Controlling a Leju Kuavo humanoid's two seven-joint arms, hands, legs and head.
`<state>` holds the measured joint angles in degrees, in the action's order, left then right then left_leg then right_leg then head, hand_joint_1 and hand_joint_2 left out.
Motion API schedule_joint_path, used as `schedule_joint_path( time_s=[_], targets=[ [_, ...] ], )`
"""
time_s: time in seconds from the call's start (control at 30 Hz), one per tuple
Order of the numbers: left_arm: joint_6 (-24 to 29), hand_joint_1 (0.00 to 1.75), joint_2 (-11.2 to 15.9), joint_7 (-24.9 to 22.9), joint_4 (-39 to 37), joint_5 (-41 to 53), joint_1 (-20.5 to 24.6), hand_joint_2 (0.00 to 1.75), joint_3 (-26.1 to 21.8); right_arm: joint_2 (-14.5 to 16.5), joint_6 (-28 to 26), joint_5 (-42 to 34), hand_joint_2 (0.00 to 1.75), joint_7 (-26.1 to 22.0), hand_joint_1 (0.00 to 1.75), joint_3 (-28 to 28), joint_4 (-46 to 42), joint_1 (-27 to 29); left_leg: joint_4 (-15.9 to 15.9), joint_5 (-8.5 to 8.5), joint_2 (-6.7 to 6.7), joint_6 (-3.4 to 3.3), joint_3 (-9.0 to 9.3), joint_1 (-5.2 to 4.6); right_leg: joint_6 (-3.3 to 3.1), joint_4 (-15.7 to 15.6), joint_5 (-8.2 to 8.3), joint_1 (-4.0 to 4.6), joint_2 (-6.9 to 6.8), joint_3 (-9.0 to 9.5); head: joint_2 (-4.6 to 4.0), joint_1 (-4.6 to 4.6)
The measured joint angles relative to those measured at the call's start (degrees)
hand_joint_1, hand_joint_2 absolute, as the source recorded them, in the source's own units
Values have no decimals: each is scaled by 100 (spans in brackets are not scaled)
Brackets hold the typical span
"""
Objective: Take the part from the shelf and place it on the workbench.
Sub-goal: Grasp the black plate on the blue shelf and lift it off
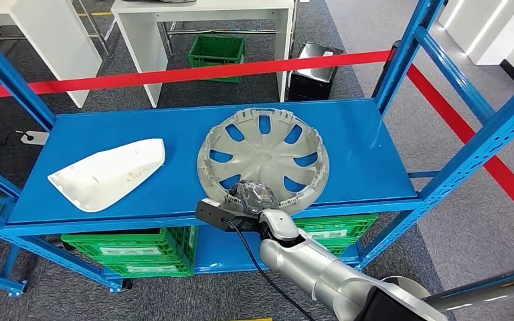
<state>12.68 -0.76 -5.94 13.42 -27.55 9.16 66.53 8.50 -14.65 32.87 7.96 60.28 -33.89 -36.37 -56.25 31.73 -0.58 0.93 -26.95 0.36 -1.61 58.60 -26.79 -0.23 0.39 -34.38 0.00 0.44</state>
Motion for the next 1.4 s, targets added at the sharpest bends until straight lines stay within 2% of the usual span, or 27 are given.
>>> schedule_joint_path(
  time_s=[0.2,0.33,1.4],
  targets=[
    [0,0,-1,15,0,-3,-1,0,-2,-4,-12,-74,175,-4,175,-5,-1,-16,0,0,0,0,23,0,4,-2,3,0,2,29,0,0],
    [0,0,-1,14,0,-3,-1,0,-2,-6,-13,-99,0,-5,175,-7,-1,-23,-1,-1,1,-2,34,0,4,-3,4,0,2,36,0,-1],
    [55,0,-3,13,0,2,-3,0,-8,-15,9,-294,0,4,175,-50,2,-53,-2,-2,3,-5,33,0,5,-5,3,1,4,35,0,0]
  ],
)
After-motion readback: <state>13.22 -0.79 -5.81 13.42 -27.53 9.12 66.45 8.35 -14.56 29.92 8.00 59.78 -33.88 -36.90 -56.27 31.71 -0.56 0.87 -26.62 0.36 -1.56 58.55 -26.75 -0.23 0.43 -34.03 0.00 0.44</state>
